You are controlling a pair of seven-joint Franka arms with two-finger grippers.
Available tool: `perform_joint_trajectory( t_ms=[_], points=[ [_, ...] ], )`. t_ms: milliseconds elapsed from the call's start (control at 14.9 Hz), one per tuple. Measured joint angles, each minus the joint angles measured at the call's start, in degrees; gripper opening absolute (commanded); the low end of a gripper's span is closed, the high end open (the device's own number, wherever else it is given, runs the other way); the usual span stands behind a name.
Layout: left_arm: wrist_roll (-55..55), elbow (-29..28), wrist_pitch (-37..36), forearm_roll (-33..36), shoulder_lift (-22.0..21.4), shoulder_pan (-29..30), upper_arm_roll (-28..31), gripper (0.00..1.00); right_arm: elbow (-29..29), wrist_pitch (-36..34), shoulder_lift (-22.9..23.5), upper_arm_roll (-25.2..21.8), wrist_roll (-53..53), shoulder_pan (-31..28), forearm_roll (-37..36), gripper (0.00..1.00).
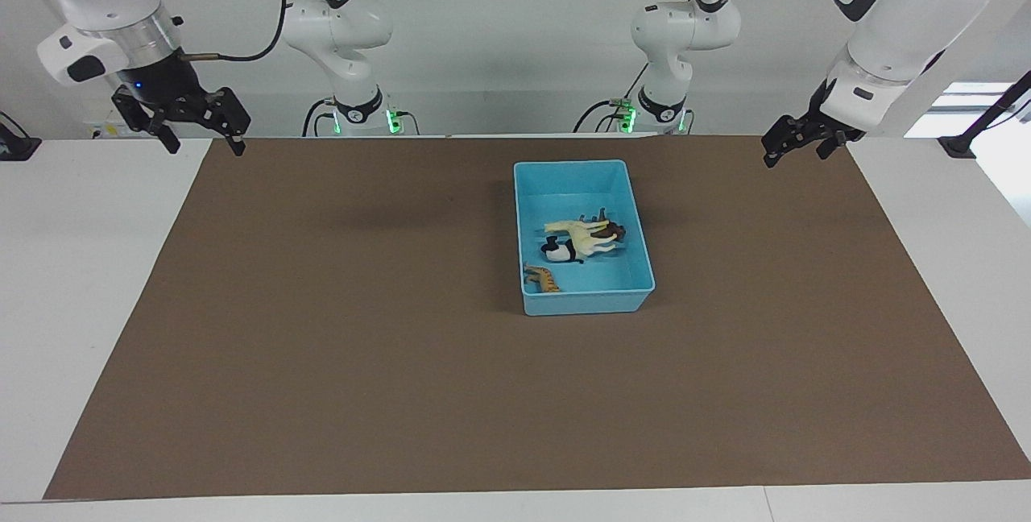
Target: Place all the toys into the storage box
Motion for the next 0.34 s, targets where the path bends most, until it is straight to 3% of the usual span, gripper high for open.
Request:
perform_joint_trajectory(
  t_ms=[335],
  points=[
    [0.0,0.0,0.2,0.0,0.0,-0.1,-0.9,1.00,-0.6,0.0,0.0,-0.2,0.0,-0.1,0.3,1.00]
  ],
)
